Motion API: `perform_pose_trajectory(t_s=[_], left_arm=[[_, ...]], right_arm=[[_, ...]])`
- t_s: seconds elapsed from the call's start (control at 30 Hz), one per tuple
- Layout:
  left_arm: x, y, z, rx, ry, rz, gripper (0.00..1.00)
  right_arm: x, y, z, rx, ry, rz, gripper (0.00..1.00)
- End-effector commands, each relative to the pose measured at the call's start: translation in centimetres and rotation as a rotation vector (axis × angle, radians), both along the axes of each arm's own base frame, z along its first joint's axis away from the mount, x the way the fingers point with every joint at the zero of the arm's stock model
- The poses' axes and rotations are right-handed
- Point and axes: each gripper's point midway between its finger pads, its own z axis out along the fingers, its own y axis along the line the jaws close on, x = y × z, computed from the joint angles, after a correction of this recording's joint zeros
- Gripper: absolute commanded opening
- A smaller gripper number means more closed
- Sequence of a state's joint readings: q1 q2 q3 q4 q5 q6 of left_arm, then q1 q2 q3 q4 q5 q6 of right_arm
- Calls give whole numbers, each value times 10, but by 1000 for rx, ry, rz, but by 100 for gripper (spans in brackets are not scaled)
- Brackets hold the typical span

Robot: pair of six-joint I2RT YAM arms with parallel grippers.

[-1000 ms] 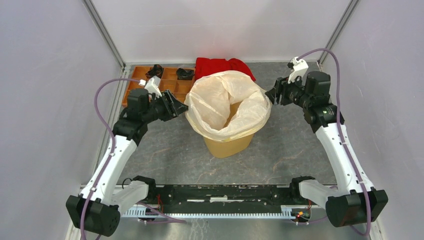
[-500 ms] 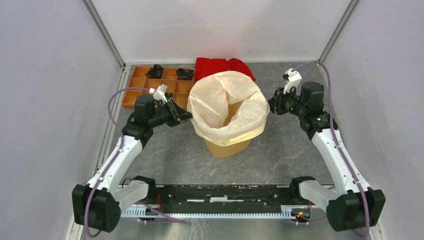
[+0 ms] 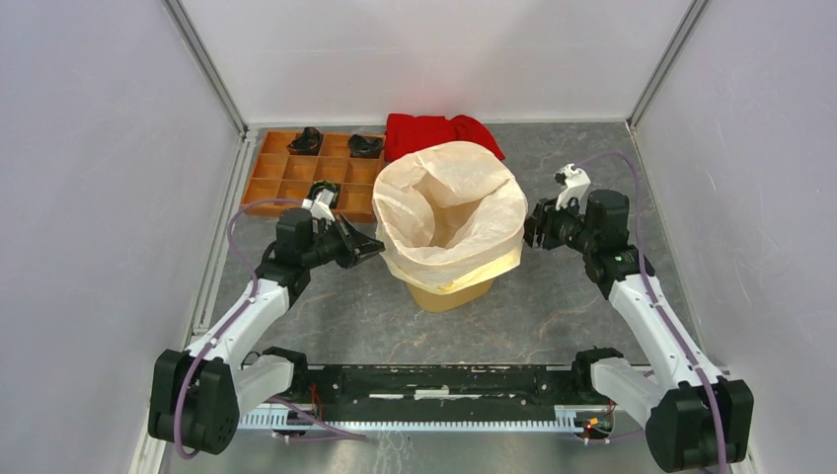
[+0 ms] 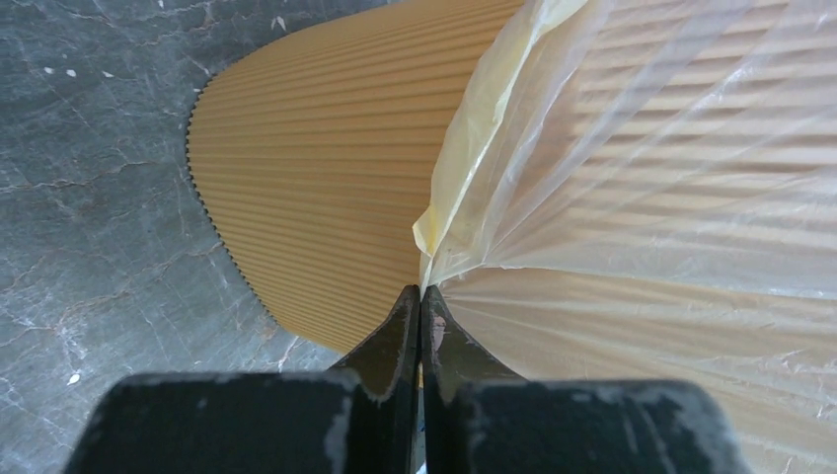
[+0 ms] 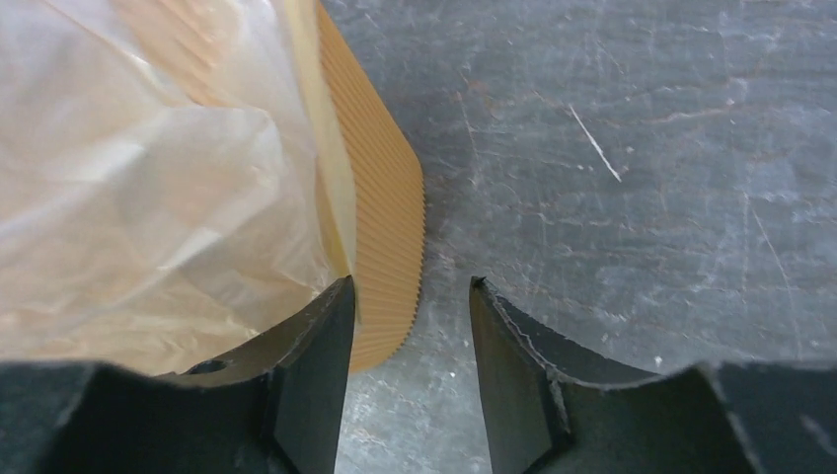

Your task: Put the trash bags into the trash bin

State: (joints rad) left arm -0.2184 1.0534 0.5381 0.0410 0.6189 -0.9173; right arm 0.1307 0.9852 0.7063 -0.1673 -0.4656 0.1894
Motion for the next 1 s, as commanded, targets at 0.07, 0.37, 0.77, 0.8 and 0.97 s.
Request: perform_pose_trajectory(t_s=[0.07,0.37,0.77,0.8,0.97], left_arm=[[2,9,8,85,-39,20,8],[4,5,23,82,-64,-10,16],[1,3,31,62,-65,-22,20],[1,2,31,58,-64,-24,20],[-1,3,27,58,-57,-23,20]], right_arm=[[-8,-31,11,-162,-4,-95,61],[-55,-28,68,-159,-100,-21,80],[-81,31,75,219,-183,211,82],[-79,32,71,240,-181,203,82],[-71,34,25,246,-106,175,77]])
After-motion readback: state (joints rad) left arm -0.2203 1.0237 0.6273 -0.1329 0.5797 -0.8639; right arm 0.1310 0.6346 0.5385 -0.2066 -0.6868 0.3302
